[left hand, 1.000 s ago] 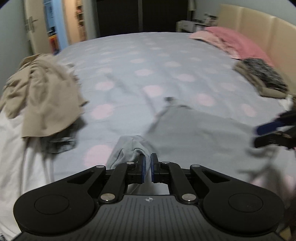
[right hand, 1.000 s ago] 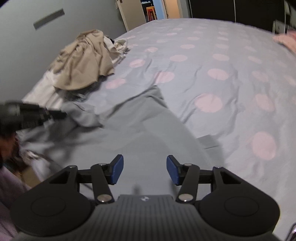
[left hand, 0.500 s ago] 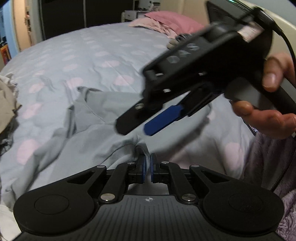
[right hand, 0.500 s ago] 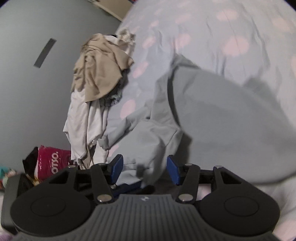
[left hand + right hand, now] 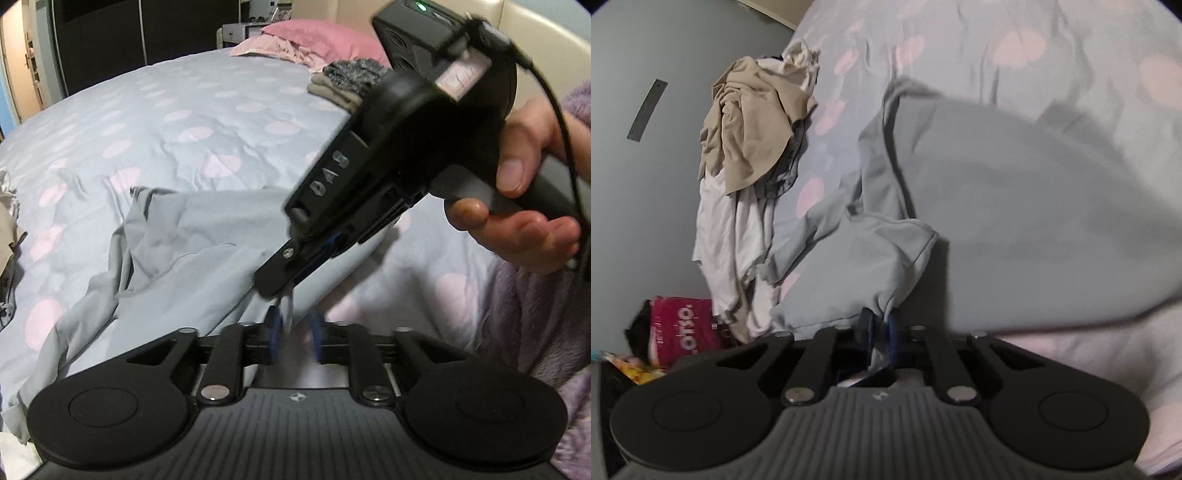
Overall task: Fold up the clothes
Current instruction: 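Lift the grey garment up off the bed with both tools, holding it spread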
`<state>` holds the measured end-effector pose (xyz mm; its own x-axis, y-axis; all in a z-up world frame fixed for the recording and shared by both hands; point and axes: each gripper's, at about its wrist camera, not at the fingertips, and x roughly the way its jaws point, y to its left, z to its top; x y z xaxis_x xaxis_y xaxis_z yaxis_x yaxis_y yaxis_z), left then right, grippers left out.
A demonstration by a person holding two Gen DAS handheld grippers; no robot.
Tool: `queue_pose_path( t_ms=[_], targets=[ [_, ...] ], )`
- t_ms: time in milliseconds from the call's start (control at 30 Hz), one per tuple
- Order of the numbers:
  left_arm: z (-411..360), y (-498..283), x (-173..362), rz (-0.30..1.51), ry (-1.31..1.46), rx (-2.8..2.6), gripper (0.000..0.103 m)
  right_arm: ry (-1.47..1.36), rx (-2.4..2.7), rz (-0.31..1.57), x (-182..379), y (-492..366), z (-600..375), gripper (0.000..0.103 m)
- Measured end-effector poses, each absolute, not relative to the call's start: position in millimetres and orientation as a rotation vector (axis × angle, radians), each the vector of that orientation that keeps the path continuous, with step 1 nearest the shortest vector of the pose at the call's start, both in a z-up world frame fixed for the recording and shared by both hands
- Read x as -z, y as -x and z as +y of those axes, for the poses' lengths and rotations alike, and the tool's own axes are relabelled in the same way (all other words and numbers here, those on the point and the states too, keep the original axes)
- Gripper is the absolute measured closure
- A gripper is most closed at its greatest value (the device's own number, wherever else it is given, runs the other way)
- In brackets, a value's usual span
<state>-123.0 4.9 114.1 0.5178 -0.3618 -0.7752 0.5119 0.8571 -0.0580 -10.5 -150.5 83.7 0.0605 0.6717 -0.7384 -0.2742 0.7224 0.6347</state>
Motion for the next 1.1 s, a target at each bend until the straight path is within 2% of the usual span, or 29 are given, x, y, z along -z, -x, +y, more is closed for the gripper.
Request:
queue_pose_path(
  t_ms=[233,500,633,1100],
  targets=[
    [32,111,-140,0.867,-0.138,0.513,0.061,-0.255,-0.595,1.217,-115,-6,-199,0.095],
    [49,66,-150,0.869,-0.227,0.423,0.059,-0.229,-0.369,1.099,-151,-29,-287,0.095],
    [42,36,-148,0.863,-0.278,0.43,0.053,-0.2,-0.249,1.022,-165,-38,-329,0.095],
    [3,-80,-98,0.904,-0.462,0.454,0.052,-0.109,-0.149,1.031,-125,-69,-357,0.095]
  ],
)
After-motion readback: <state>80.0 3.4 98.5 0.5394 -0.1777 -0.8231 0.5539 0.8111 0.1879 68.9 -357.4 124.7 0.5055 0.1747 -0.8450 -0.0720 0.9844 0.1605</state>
